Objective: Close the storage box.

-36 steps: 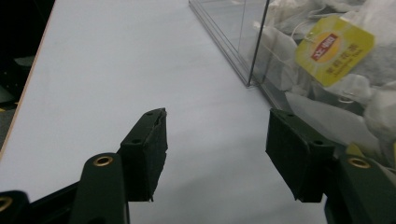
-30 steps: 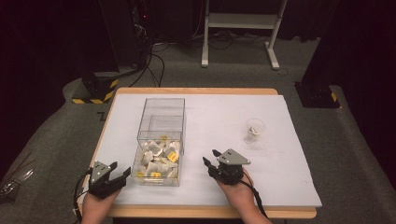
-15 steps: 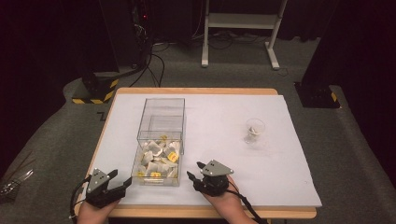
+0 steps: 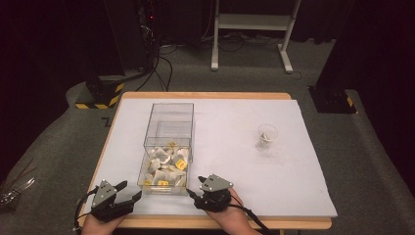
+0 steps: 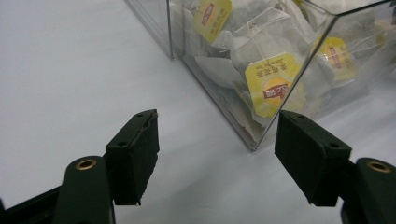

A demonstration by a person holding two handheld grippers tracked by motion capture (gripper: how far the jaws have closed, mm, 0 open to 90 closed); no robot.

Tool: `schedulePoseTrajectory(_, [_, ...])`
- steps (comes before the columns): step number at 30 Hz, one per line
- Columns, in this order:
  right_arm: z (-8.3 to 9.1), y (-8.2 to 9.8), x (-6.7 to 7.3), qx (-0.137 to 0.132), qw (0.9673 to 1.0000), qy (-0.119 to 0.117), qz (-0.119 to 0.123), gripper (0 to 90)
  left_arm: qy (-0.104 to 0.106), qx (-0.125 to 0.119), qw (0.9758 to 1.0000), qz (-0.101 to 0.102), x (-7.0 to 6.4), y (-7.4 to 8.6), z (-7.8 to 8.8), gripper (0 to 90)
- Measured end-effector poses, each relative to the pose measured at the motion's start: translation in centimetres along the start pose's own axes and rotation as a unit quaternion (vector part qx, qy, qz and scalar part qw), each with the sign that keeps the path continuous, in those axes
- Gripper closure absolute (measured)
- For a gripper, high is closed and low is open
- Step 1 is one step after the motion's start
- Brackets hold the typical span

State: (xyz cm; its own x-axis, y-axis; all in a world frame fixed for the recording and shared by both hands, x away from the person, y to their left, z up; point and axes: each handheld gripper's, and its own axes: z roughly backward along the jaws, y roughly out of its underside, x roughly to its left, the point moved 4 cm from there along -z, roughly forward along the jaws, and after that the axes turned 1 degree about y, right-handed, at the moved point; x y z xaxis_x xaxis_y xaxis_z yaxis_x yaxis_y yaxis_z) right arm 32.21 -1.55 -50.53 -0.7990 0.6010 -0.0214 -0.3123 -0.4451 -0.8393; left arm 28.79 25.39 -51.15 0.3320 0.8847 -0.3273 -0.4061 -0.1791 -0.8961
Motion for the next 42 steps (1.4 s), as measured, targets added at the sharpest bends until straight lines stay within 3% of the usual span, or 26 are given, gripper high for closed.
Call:
schedulePoseTrajectory(6, [0.1,0.0,0.2,0.002,1.0000,-0.003,0.001,42.7,0.016,0.007,0.9998,-0.005,-0.5,0.2,0.0,30.4])
schedulePoseTrajectory(11, [0.2,0.0,0.6,0.002,0.9999,-0.013,0.008,42.7,0.016,0.010,0.9997,-0.012,-0.5,0.2,-0.1,31.0])
schedulePoseTrajectory(13, [0.1,0.1,0.7,0.003,0.9999,-0.013,0.011,42.7,0.016,0.002,0.9999,0.003,-0.7,0.2,-0.3,31.5])
schedulePoseTrajectory(15, [0.0,0.1,0.8,0.003,0.9999,-0.010,0.010,42.7,0.016,0.004,0.9999,-0.001,-0.7,0.2,-0.3,31.8])
schedulePoseTrajectory(17, [-0.1,0.0,0.9,0.002,0.9999,-0.010,0.007,42.7,0.012,0.004,0.9999,-0.006,-0.6,0.1,-0.3,31.8])
schedulePoseTrajectory(19, [-0.2,0.0,0.9,0.002,0.9999,-0.003,0.010,41.9,0.010,-0.002,0.9999,0.003,-0.6,0.0,-0.4,32.2])
schedulePoseTrajectory(26, [-0.4,-0.5,0.3,-0.007,0.9999,0.011,0.007,41.8,-0.008,-0.013,0.9998,-0.014,-0.6,-0.2,-1.1,35.6])
schedulePoseTrajectory(33, [-0.8,-0.9,-0.3,-0.011,0.9998,0.019,0.003,40.5,-0.023,-0.035,0.9991,0.002,-0.5,-0.8,-2.0,35.9])
schedulePoseTrajectory(42, [-1.4,-1.3,-1.1,-0.013,0.9994,0.031,0.000,38.9,-0.021,-0.034,0.9992,0.006,-0.4,-1.3,-2.7,36.4])
